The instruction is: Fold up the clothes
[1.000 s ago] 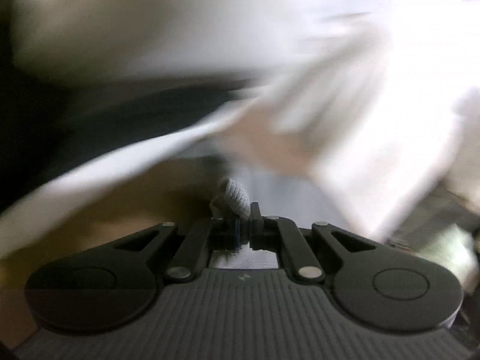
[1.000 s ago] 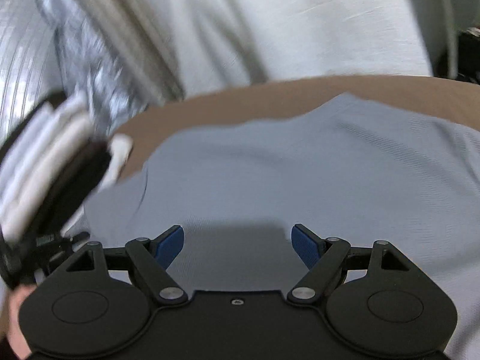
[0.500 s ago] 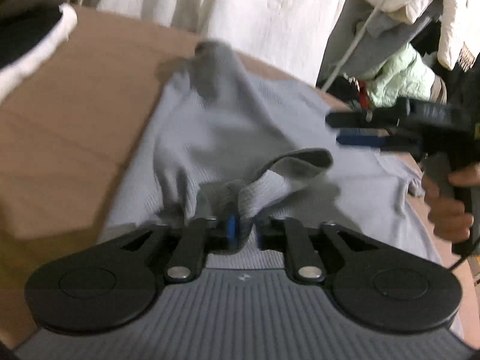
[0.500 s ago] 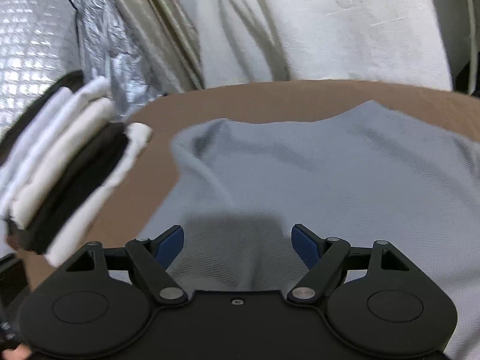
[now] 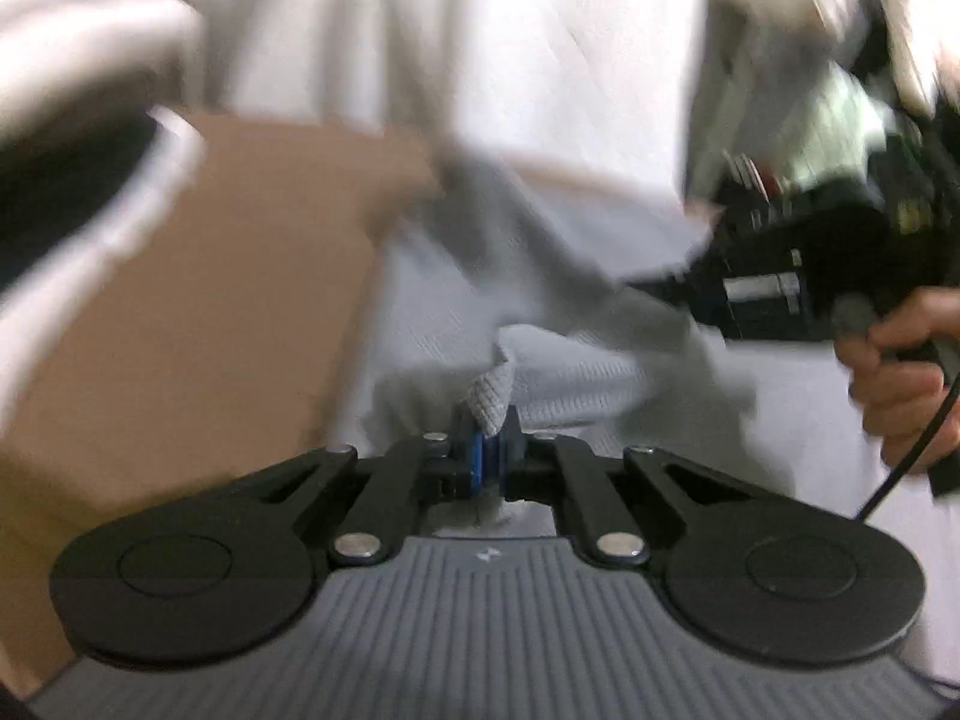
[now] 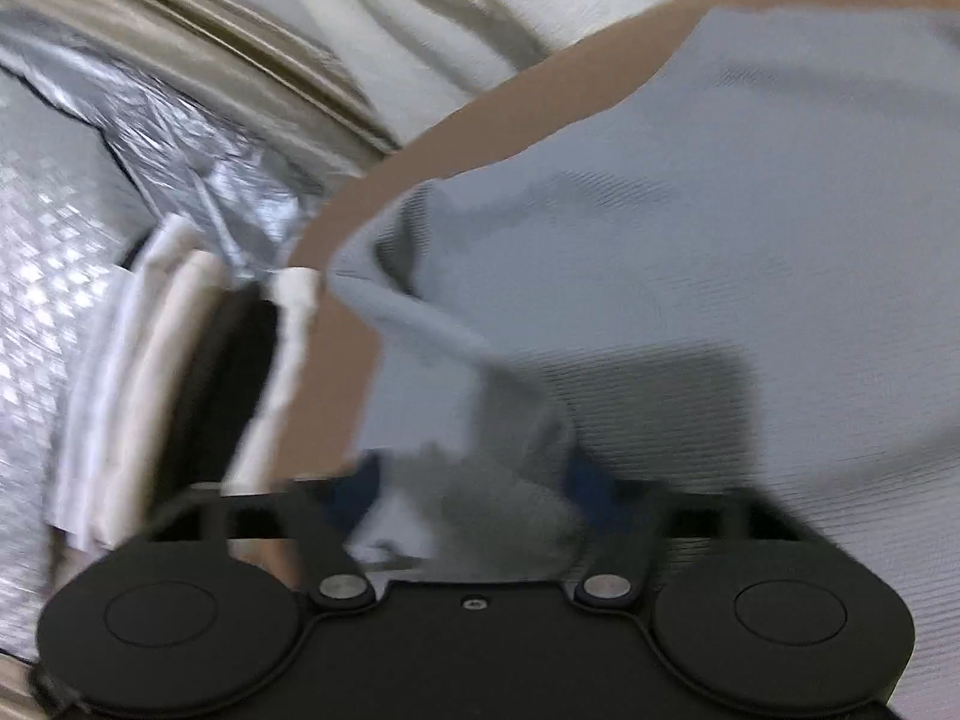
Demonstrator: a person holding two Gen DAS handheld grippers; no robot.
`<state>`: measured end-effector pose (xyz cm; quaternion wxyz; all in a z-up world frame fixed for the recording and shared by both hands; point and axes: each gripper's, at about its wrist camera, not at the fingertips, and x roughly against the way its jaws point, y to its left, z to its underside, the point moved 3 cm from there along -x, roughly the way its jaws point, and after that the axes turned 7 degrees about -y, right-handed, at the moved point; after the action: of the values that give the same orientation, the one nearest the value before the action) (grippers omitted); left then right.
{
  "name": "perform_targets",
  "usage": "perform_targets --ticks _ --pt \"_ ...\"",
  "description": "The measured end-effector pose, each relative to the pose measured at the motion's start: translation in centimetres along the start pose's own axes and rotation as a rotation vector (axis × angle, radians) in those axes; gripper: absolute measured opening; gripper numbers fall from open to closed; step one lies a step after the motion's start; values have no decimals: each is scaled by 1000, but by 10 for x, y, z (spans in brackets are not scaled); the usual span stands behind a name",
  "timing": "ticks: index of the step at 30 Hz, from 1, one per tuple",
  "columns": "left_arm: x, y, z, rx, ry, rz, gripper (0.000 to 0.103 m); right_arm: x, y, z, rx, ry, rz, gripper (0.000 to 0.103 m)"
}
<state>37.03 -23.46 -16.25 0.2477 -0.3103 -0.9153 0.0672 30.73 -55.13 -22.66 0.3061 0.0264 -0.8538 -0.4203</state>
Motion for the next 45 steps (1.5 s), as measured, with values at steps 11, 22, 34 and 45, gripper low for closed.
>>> perform_targets --ticks 11,22,34,45 --pt "43 117 -6 282 10 -564 11 -67 164 -62 237 -10 -169 36" --pt "64 112 -6 302 -10 -584 29 -8 38 -42 149 -89 201 51" --pt "59 110 7 315 55 -490 69 -57 81 -41 106 17 144 59" --pt "50 115 25 320 19 -414 38 -168 160 7 679 167 288 6"
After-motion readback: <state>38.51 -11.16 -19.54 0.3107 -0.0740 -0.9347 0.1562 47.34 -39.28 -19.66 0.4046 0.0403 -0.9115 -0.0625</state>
